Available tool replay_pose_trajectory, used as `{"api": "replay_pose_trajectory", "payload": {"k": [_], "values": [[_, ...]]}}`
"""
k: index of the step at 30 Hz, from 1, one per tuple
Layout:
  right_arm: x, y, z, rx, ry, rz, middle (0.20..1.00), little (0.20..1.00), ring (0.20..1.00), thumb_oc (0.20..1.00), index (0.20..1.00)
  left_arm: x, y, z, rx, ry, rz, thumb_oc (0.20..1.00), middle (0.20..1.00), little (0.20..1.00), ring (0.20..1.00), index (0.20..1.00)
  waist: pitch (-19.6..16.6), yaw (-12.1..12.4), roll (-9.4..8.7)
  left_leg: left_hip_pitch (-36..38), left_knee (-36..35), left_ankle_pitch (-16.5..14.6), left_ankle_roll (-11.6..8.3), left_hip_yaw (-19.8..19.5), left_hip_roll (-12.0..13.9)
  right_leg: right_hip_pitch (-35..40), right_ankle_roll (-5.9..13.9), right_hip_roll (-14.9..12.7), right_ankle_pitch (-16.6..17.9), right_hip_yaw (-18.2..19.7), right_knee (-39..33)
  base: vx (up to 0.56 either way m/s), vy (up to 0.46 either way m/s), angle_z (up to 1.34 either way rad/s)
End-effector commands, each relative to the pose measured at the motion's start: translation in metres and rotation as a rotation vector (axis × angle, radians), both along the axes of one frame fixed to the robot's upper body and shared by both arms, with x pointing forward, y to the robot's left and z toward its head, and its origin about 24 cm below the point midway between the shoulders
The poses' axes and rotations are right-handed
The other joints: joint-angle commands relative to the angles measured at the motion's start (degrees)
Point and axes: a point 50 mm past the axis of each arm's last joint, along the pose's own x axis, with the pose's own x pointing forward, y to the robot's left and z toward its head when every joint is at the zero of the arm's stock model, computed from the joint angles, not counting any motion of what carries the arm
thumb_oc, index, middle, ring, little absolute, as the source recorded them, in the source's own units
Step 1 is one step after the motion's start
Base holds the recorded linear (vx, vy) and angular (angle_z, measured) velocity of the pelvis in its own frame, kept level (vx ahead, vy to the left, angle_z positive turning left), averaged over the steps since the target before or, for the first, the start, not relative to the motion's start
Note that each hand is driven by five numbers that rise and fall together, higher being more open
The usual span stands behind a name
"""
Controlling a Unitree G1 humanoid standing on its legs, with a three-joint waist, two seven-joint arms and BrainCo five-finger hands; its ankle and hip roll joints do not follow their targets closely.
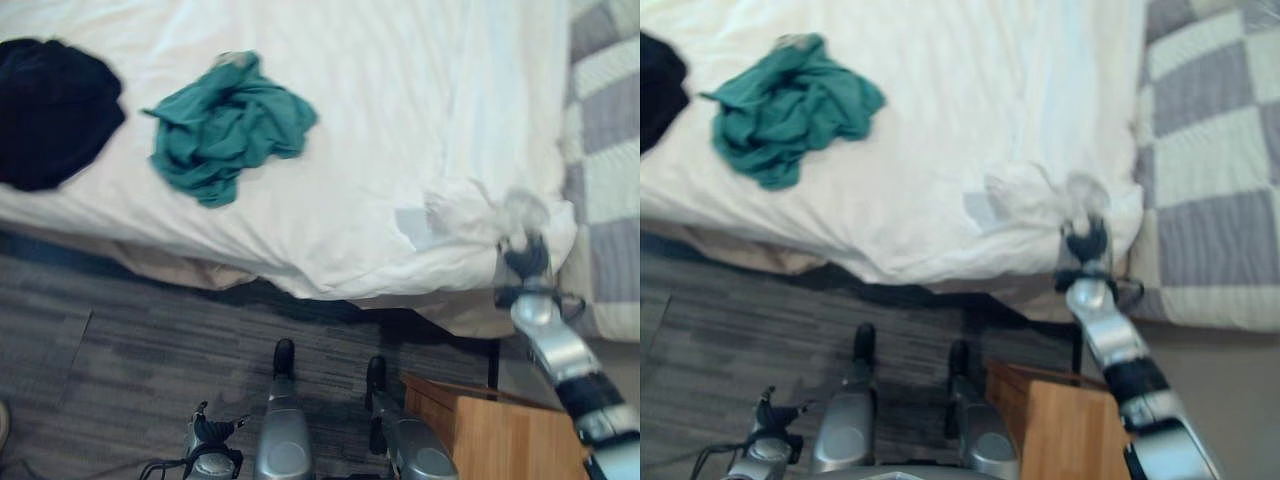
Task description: Tidy up the quilt and then pick up the clothes from the bed and put them into the laundry hamper.
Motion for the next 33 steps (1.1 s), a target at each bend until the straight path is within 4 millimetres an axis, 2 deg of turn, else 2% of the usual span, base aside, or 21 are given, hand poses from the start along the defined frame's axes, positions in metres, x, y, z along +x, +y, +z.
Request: {"api": "replay_pose_trajectory", "payload": {"k": [1, 2, 3, 4, 5, 7, 12, 15, 16, 17, 18, 19, 20, 23, 25, 26, 29, 31, 32, 33], "values": [[-0.035, -0.021, -0.043, -0.066, 0.189, -0.135, 0.200, 0.200, 0.200, 0.200, 0.200, -0.005, 0.004, -0.004, 0.035, 0.063, 0.034, 1.000, 1.000, 1.000, 1.000, 1.000, -1.5, -3.5, 1.38, -0.2, 3.2, -6.1, 1.15, 2.4, 1.7, -2.5, 3.93, -2.1, -1.5, 2.7, 2.6, -0.03, 0.001, -0.31], [-0.042, -0.021, -0.053, -0.067, 0.219, -0.150, 0.225, 0.225, 0.225, 0.225, 0.225, -0.003, 0.003, -0.004, 0.031, 0.065, 0.028, 1.000, 1.000, 1.000, 1.000, 1.000, -1.5, -3.9, 1.68, 0.0, 3.4, -6.1, 1.15, 2.5, 1.6, -2.4, 3.94, -2.3, -1.4, 2.8, 2.6, -0.05, 0.003, -0.37], [-0.063, -0.028, -0.081, 0.024, 0.310, -0.266, 1.000, 1.000, 1.000, 1.000, 1.000, 0.003, -0.001, -0.004, 0.021, 0.068, 0.011, 1.000, 1.000, 1.000, 1.000, 1.000, -1.2, -4.6, 2.51, 0.4, 3.7, -6.1, 1.12, 3.0, 1.6, -2.3, 3.92, -2.6, -1.3, 2.9, 2.6, -0.04, 0.005, -0.28], [-0.068, -0.029, -0.087, 0.040, 0.324, -0.286, 1.000, 1.000, 1.000, 1.000, 1.000, 0.004, -0.003, -0.004, 0.019, 0.069, 0.005, 1.000, 1.000, 1.000, 1.000, 1.000, -1.1, -4.6, 2.70, 0.5, 3.8, -6.1, 1.11, 3.0, 1.6, -2.2, 3.90, -2.7, -1.3, 2.9, 2.6, -0.06, 0.006, -0.13], [-0.089, -0.034, -0.112, 0.151, 0.413, -0.425, 1.000, 1.000, 1.000, 1.000, 1.000, 0.009, -0.009, -0.006, 0.009, 0.072, -0.013, 1.000, 1.000, 1.000, 1.000, 1.000, -0.8, -4.9, 3.64, 1.0, 4.0, -6.2, 1.12, 3.4, 1.5, -1.9, 3.81, -3.0, -1.2, 3.0, 2.5, -0.03, 0.016, -0.03], [-0.119, -0.037, -0.139, 0.265, 0.472, -0.553, 1.000, 1.000, 1.000, 1.000, 1.000, 0.012, -0.020, -0.009, -0.010, 0.079, -0.030, 1.000, 1.000, 1.000, 1.000, 1.000, -0.8, -5.0, 4.82, 1.7, 4.2, -6.3, 1.13, 3.8, 1.4, -1.4, 3.72, -3.4, -1.1, 3.1, 2.3, 0.00, 0.014, -0.04], [-0.153, -0.035, -0.162, 0.418, 0.578, -0.711, 1.000, 1.000, 1.000, 1.000, 1.000, 0.009, -0.031, -0.013, -0.021, 0.092, -0.038, 1.000, 1.000, 1.000, 1.000, 1.000, -1.5, -5.3, 5.15, 2.9, 4.0, -6.3, 1.00, 4.6, 1.8, -0.5, 3.75, -3.8, -1.0, 3.1, 2.0, 0.01, 0.012, -0.11], [-0.186, -0.034, -0.176, 0.491, 0.707, -0.854, 1.000, 1.000, 1.000, 1.000, 1.000, 0.001, -0.030, -0.015, -0.024, 0.092, -0.043, 1.000, 1.000, 1.000, 1.000, 1.000, -2.1, -5.1, 4.90, 3.4, 3.7, -6.3, 0.87, 4.9, 2.1, -0.1, 3.75, -3.7, -1.1, 2.9, 2.0, 0.01, 0.000, 0.00], [-0.207, -0.035, -0.182, 0.544, 0.775, -0.923, 1.000, 1.000, 1.000, 1.000, 1.000, -0.004, -0.027, -0.016, -0.023, 0.097, -0.049, 1.000, 1.000, 1.000, 1.000, 1.000, -2.7, -4.8, 4.65, 3.7, 3.5, -6.3, 0.84, 5.0, 2.2, 0.2, 3.81, -3.6, -1.2, 2.6, 2.0, 0.03, -0.001, 0.00], [-0.207, -0.035, -0.182, 0.544, 0.775, -0.923, 1.000, 1.000, 1.000, 1.000, 1.000, -0.004, -0.027, -0.016, -0.023, 0.097, -0.049, 1.000, 1.000, 1.000, 1.000, 1.000, -2.7, -4.8, 4.65, 3.7, 3.5, -6.3, 0.84, 5.0, 2.2, 0.2, 3.81, -3.6, -1.3, 2.6, 2.0, 0.05, -0.014, 0.03], [-0.224, -0.035, -0.186, 0.595, 0.837, -0.977, 1.000, 1.000, 1.000, 1.000, 1.000, -0.009, -0.023, -0.016, -0.020, 0.102, -0.056, 1.000, 1.000, 1.000, 1.000, 1.000, -3.1, -4.5, 4.25, 4.0, 3.4, -6.3, 0.85, 5.1, 2.4, 0.7, 3.89, -3.5, -1.3, 2.2, 2.0, 0.03, -0.012, 0.03], [-0.229, -0.035, -0.187, 0.602, 0.855, -0.989, 1.000, 1.000, 1.000, 1.000, 1.000, -0.010, -0.022, -0.017, -0.019, 0.104, -0.057, 1.000, 1.000, 1.000, 1.000, 1.000, -3.3, -4.4, 4.10, 4.1, 3.3, -6.3, 0.85, 5.1, 2.4, 0.9, 3.91, -3.5, -1.4, 2.2, 2.0, 0.05, -0.022, 0.06], [-0.243, -0.035, -0.188, 0.618, 0.911, -1.021, 1.000, 1.000, 1.000, 1.000, 1.000, -0.015, -0.017, -0.017, -0.014, 0.115, -0.059, 1.000, 1.000, 1.000, 1.000, 1.000, -3.9, -4.2, 3.55, 4.3, 3.2, -6.4, 0.80, 5.0, 2.5, 1.2, 4.00, -3.3, -1.5, 2.0, 2.0, 0.04, -0.015, 0.07], [-0.263, -0.036, -0.190, 0.658, 0.965, -1.034, 1.000, 1.000, 1.000, 1.000, 1.000, -0.024, -0.007, -0.016, 0.006, 0.143, -0.064, 1.000, 1.000, 1.000, 1.000, 1.000, -5.1, -3.8, 2.16, 4.9, 2.9, -6.5, 0.65, 5.1, 2.9, 1.9, 4.10, -2.8, -1.7, 1.4, 2.0, 0.06, -0.033, 0.10], [-0.266, -0.037, -0.190, 0.657, 0.973, -1.026, 1.000, 1.000, 1.000, 1.000, 1.000, -0.025, -0.005, -0.016, 0.010, 0.148, -0.064, 1.000, 1.000, 1.000, 1.000, 1.000, -5.3, -3.8, 1.89, 4.9, 2.9, -6.6, 0.63, 5.1, 3.0, 2.1, 4.11, -2.8, -1.8, 1.3, 2.0, 0.06, -0.016, 0.20], [-0.270, -0.038, -0.191, 0.667, 1.001, -0.966, 1.000, 1.000, 1.000, 1.000, 1.000, -0.034, -0.003, -0.018, 0.017, 0.166, -0.052, 1.000, 1.000, 1.000, 1.000, 1.000, -6.0, -3.9, 0.96, 5.5, 2.9, -6.8, 0.60, 4.9, 2.9, 2.7, 4.13, -2.6, -1.7, 1.4, 1.8, 0.09, 0.013, 0.17], [-0.272, -0.037, -0.192, 0.689, 1.031, -0.882, 1.000, 1.000, 1.000, 1.000, 1.000, -0.038, -0.003, -0.019, 0.022, 0.187, -0.038, 1.000, 1.000, 1.000, 1.000, 1.000, -6.9, -4.1, 0.09, 6.2, 3.2, -7.4, 0.59, 5.0, 2.9, 3.3, 4.25, -2.4, -1.8, 1.9, 1.7, 0.10, 0.007, -0.16], [-0.270, -0.031, -0.195, 0.697, 1.094, -0.714, 1.000, 1.000, 1.000, 1.000, 1.000, -0.038, -0.002, -0.018, 0.024, 0.200, -0.029, 1.000, 1.000, 1.000, 1.000, 1.000, -8.0, -4.3, -0.72, 6.6, 3.4, -7.9, 0.57, 5.4, 3.1, 3.5, 4.31, -2.2, -1.9, 2.4, 1.5, 0.08, 0.016, -0.17], [-0.268, -0.016, -0.200, 0.756, 1.102, -0.650, 1.000, 1.000, 1.000, 1.000, 1.000, -0.036, -0.002, -0.018, 0.020, 0.201, -0.022, 1.000, 1.000, 1.000, 1.000, 1.000, -8.5, -4.5, -1.04, 7.1, 3.5, -8.1, 0.63, 5.7, 3.3, 3.8, 4.36, -2.0, -1.9, 3.0, 1.2, 0.06, 0.025, -0.29], [-0.268, -0.014, -0.201, 0.766, 1.099, -0.649, 1.000, 1.000, 1.000, 1.000, 1.000, -0.035, -0.001, -0.018, 0.019, 0.201, -0.021, 1.000, 1.000, 1.000, 1.000, 1.000, -8.6, -4.5, -1.07, 7.2, 3.5, -8.2, 0.65, 5.7, 3.3, 3.9, 4.38, -2.0, -1.8, 3.1, 1.1, 0.05, 0.029, -0.35]]}}
